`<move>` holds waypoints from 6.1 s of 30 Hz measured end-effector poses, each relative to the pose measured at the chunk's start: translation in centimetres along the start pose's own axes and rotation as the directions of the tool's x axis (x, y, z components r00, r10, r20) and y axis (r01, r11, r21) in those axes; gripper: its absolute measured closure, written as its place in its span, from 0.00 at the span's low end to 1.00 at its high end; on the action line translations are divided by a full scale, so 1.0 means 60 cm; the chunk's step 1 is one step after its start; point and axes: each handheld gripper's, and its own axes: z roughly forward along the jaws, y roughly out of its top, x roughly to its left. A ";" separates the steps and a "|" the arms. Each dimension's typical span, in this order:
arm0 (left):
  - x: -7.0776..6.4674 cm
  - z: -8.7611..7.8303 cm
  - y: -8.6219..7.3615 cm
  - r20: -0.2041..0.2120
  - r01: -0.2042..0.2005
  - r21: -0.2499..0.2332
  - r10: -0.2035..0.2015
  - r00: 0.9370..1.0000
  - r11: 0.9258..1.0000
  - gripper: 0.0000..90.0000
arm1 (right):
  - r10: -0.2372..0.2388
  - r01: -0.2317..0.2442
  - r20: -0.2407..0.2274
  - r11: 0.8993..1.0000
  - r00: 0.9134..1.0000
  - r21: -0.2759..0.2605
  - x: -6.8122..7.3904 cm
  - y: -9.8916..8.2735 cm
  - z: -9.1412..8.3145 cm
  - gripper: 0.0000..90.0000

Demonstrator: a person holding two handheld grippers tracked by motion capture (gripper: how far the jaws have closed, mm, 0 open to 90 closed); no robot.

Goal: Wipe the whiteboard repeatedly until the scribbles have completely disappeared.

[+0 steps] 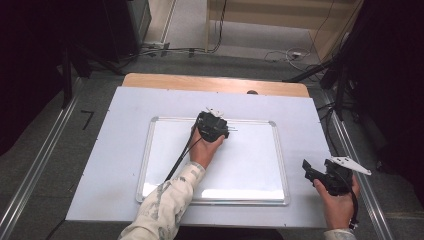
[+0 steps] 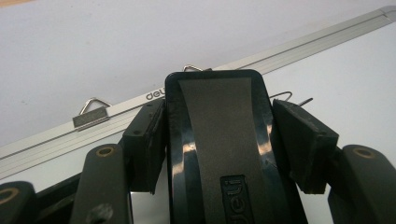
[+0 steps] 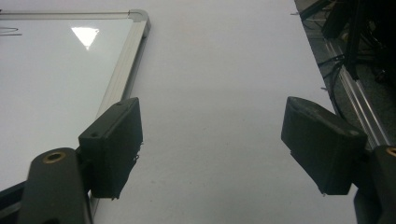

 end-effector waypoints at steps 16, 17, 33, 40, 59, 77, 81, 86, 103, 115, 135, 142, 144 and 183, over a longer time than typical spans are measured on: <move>-0.017 0.007 0.006 0.014 -0.016 0.004 0.016 1.000 1.000 0.43 | 0.002 -0.002 -0.002 1.000 1.000 -0.001 0.000 0.000 -0.001 0.21; -0.019 0.008 0.006 0.016 -0.011 0.002 0.011 1.000 1.000 0.43 | 0.001 -0.001 -0.002 1.000 1.000 -0.001 -0.001 0.000 0.000 0.21; -0.039 0.016 0.012 0.030 -0.028 0.006 0.028 0.999 1.000 0.43 | 0.003 -0.003 -0.003 1.000 1.000 -0.002 -0.001 0.000 0.000 0.21; -0.047 0.020 0.015 0.038 -0.034 0.009 0.033 0.999 0.999 0.43 | 0.003 -0.003 -0.003 1.000 1.000 -0.003 -0.002 0.000 -0.001 0.21; -0.070 0.029 0.022 0.062 -0.042 0.009 0.041 0.997 0.999 0.43 | 0.006 -0.006 -0.004 1.000 1.000 0.000 -0.004 -0.001 -0.001 0.21; -0.056 0.017 0.012 0.050 -0.029 0.012 0.028 0.998 1.000 0.43 | -0.008 0.008 0.003 1.000 1.000 0.001 -0.004 -0.002 0.000 0.21; -0.046 0.013 0.008 0.043 -0.019 0.008 0.019 0.999 1.000 0.43 | -0.008 0.008 0.003 1.000 1.000 0.003 -0.004 -0.003 0.000 0.21; -0.038 0.009 0.005 0.041 -0.010 0.007 0.010 0.999 1.000 0.43 | -0.008 0.008 0.003 1.000 1.000 0.001 -0.003 -0.003 0.000 0.21; -0.057 0.017 0.013 0.044 -0.049 0.021 0.049 0.998 0.999 0.43 | -0.008 0.008 0.000 1.000 1.000 0.007 0.001 -0.001 0.002 0.21; -0.070 0.028 0.023 0.055 -0.049 0.026 0.047 0.997 0.998 0.43 | -0.007 0.007 0.003 1.000 1.000 0.005 -0.003 -0.003 0.001 0.21; -0.024 0.003 0.003 0.040 -0.029 0.024 0.029 0.999 0.999 0.43 | -0.006 0.006 0.004 1.000 1.000 0.006 -0.004 -0.003 0.002 0.21; -0.031 0.005 0.006 0.027 -0.056 0.032 0.055 0.998 0.998 0.43 | -0.010 0.010 0.003 1.000 1.000 0.004 -0.002 -0.002 0.002 0.21; -0.036 0.008 0.008 0.032 -0.056 0.032 0.055 0.998 0.998 0.43 | -0.010 0.010 0.004 1.000 1.000 0.006 -0.002 -0.002 0.003 0.21; -0.023 0.011 0.010 0.041 -0.031 0.030 0.030 0.999 0.999 0.43 | -0.006 0.006 0.003 1.000 1.000 0.011 -0.003 -0.003 0.004 0.21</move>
